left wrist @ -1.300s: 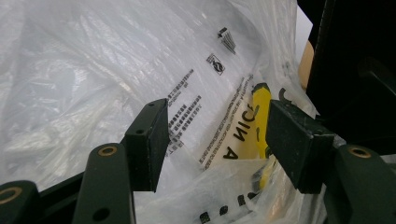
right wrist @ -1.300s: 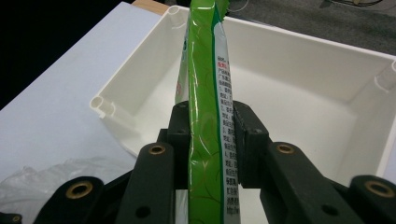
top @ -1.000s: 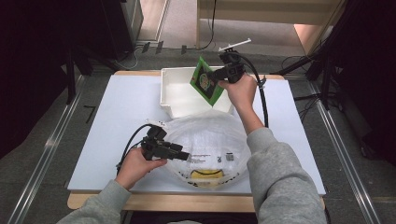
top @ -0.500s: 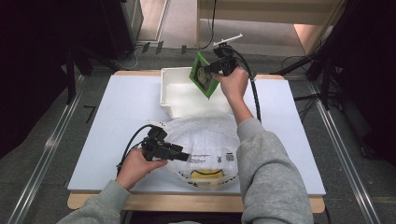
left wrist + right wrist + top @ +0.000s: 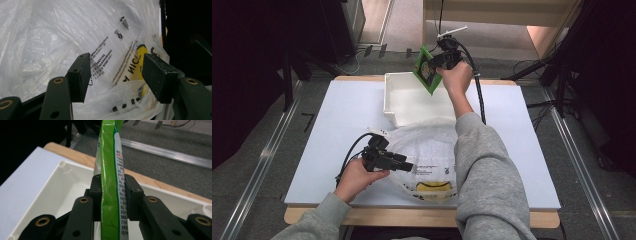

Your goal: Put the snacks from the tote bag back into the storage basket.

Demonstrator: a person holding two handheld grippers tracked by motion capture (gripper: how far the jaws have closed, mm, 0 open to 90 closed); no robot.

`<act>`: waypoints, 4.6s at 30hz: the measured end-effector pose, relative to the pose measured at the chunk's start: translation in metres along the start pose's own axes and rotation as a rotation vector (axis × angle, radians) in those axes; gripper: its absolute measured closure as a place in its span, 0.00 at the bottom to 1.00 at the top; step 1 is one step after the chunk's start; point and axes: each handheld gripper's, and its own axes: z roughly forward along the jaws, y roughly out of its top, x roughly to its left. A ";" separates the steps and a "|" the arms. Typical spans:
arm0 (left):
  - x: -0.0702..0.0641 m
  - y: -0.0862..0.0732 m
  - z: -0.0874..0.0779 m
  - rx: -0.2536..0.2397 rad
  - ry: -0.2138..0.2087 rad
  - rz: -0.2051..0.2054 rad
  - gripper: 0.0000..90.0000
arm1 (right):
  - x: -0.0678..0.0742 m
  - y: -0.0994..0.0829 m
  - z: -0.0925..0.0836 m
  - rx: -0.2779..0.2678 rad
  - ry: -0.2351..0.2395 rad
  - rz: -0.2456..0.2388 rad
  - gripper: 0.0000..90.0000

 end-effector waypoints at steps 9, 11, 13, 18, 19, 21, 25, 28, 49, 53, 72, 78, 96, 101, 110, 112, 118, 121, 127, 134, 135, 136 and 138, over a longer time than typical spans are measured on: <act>-0.001 0.000 0.001 0.004 -0.003 0.006 0.45 | 0.003 0.005 0.014 0.020 -0.053 -0.024 0.82; -0.001 0.000 0.001 0.005 -0.003 0.007 0.45 | 0.005 0.001 0.017 0.016 -0.064 -0.031 0.82; -0.001 0.000 0.001 0.005 -0.003 0.008 0.45 | 0.006 -0.002 0.018 0.005 -0.069 -0.041 0.82; -0.001 0.000 0.002 0.012 0.000 0.014 0.45 | 0.003 -0.014 0.020 0.001 -0.061 -0.024 0.82; -0.001 0.000 0.002 0.012 -0.002 0.013 0.45 | 0.002 -0.015 0.021 0.002 -0.059 -0.020 0.82; -0.002 0.000 0.001 0.002 -0.002 0.021 0.45 | 0.001 -0.018 0.021 0.004 -0.053 -0.015 0.82; -0.002 0.001 -0.002 -0.012 -0.004 0.016 0.46 | -0.001 -0.025 0.022 0.008 -0.049 -0.014 0.82; -0.001 0.001 -0.002 -0.007 -0.002 0.016 0.46 | -0.003 -0.029 0.024 0.013 -0.039 -0.003 0.82; -0.001 0.000 0.000 0.002 0.010 0.019 0.46 | -0.002 -0.057 0.048 0.070 0.014 0.026 0.81; -0.001 0.000 -0.001 0.005 0.015 0.016 0.46 | -0.002 -0.057 0.049 0.070 0.008 0.022 0.79; 0.000 0.000 -0.001 0.008 0.025 0.018 0.46 | -0.009 -0.063 0.058 0.071 -0.028 0.030 0.67; 0.000 -0.001 -0.001 0.012 0.029 0.020 0.46 | -0.011 -0.066 0.062 0.076 -0.014 0.047 0.63; 0.000 -0.001 -0.001 0.013 0.035 0.021 0.46 | -0.014 -0.069 0.068 0.081 -0.023 0.062 0.58; 0.000 -0.001 0.000 0.022 0.039 0.022 0.46 | -0.015 -0.070 0.070 0.082 -0.024 0.064 0.56; 0.000 -0.002 0.001 0.020 0.038 0.022 0.46 | -0.018 -0.071 0.072 0.095 -0.023 0.078 0.51; 0.000 -0.002 0.001 0.022 0.040 0.023 0.46 | -0.018 -0.071 0.073 0.097 -0.024 0.074 0.51; 0.000 -0.002 0.001 0.021 0.039 0.020 0.46 | -0.018 -0.072 0.073 0.101 -0.024 0.073 0.50; 0.000 -0.002 0.001 0.021 0.039 0.021 0.46 | -0.019 -0.072 0.073 0.098 -0.023 0.073 0.49; 0.000 -0.002 0.001 0.021 0.038 0.021 0.46 | -0.019 -0.073 0.072 0.089 -0.025 0.077 0.49; 0.001 -0.002 0.000 0.024 0.042 0.022 0.46 | -0.019 -0.072 0.070 0.088 -0.026 0.068 0.49; 0.001 -0.002 0.000 0.024 0.044 0.022 0.46 | -0.019 -0.072 0.069 0.088 -0.026 0.072 0.49; 0.001 -0.002 0.000 0.024 0.044 0.022 0.46 | -0.019 -0.072 0.069 0.088 -0.026 0.072 0.49; 0.001 -0.002 0.001 0.025 0.044 0.020 0.45 | -0.020 -0.073 0.067 0.090 -0.019 0.075 0.49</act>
